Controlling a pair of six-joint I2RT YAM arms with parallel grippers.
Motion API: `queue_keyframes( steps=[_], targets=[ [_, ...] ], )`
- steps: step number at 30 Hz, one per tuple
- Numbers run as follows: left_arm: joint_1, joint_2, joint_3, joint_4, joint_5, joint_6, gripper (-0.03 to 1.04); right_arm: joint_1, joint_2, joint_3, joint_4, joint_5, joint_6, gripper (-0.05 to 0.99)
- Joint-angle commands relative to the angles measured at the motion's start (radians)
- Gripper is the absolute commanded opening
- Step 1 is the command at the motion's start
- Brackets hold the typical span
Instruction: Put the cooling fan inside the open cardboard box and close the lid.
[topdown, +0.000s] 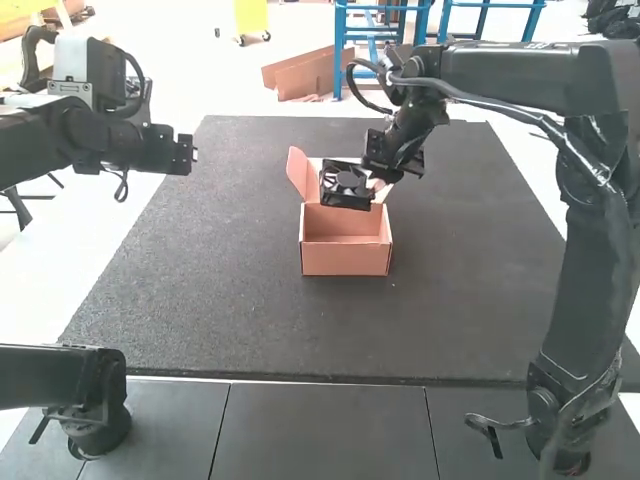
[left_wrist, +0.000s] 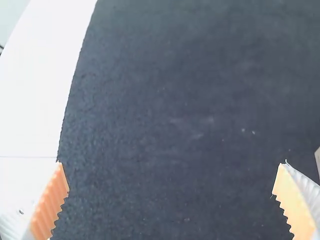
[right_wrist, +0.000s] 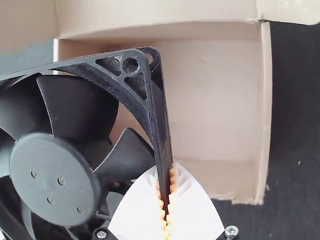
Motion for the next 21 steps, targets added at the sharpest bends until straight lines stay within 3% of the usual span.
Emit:
queue_keyframes(
  steps=[1, 6, 21],
  targets=[
    [-0.009, -0.027, -0.004, 0.001, 0.004, 0.005, 0.97, 0.013, 0.009, 0.013, 0.026, 0.035, 0.012, -0.01],
    [-0.009, -0.029, -0.003, 0.001, 0.004, 0.005, 0.97, 0.013, 0.052, 0.008, 0.046, 0.066, 0.001, -0.01],
    [-0.009, -0.027, 0.011, 0.003, 0.004, 0.002, 0.97, 0.047, 0.199, -0.018, 0.087, 0.072, -0.027, -0.01]
  ],
)
